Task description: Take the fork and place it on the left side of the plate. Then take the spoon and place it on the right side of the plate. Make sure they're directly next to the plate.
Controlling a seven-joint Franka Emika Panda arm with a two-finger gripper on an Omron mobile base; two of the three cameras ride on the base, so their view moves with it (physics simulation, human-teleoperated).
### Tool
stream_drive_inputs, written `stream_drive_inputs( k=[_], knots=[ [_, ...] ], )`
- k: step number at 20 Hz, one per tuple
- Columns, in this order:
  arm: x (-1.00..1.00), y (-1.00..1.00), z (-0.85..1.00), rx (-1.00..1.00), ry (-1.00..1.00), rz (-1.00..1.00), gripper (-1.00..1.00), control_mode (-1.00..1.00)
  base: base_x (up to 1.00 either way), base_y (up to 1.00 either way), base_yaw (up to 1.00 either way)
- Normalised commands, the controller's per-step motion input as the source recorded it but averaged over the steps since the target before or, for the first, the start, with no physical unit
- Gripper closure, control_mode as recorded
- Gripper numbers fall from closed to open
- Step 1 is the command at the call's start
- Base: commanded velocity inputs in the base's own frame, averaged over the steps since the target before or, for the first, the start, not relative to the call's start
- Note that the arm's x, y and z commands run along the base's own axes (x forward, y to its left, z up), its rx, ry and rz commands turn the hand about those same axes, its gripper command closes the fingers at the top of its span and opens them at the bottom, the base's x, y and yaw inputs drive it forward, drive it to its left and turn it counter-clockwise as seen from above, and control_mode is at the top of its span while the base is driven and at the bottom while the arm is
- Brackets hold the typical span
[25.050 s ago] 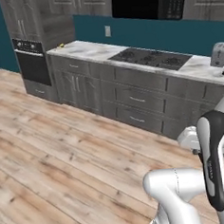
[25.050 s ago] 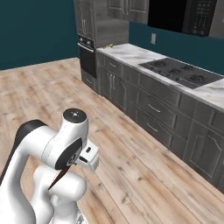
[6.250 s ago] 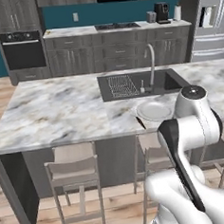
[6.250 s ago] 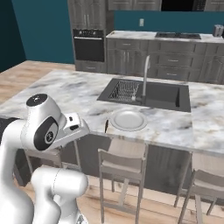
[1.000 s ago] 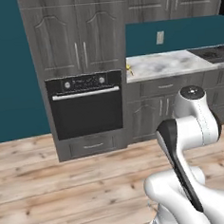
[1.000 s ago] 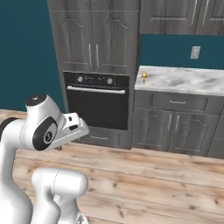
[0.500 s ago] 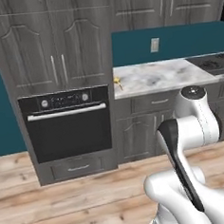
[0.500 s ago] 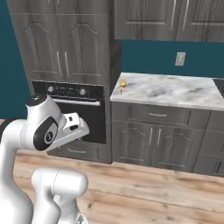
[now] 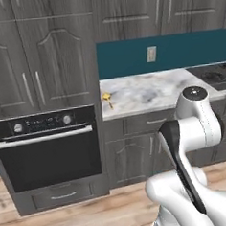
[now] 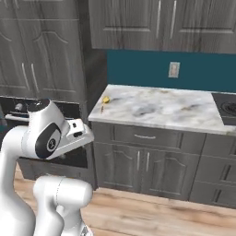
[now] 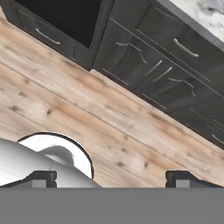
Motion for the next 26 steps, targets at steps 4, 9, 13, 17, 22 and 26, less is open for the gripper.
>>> stream_drive_inputs(
  k=[4, 9, 13, 17, 22, 26],
  knots=[
    [0.00, 0.00, 0.00, 0.00, 0.00, 0.00, -1.00, 1.00, 0.71, -0.49, 0.00],
    [0.00, 0.00, 0.00, 0.00, 0.00, 0.00, -1.00, 1.00, 0.71, -0.45, 0.00],
    [0.00, 0.00, 0.00, 0.00, 0.00, 0.00, -1.00, 1.00, 0.69, -0.41, 0.00],
    [0.00, 0.00, 0.00, 0.00, 0.00, 0.00, -1.00, 1.00, 0.64, -0.37, 0.00],
    [0.00, 0.00, 0.00, 0.00, 0.00, 0.00, -1.00, 1.00, 0.60, -0.22, -0.01],
    [0.00, 0.00, 0.00, 0.00, 0.00, 0.00, -1.00, 1.00, 0.54, -0.01, -0.05]
  ],
)
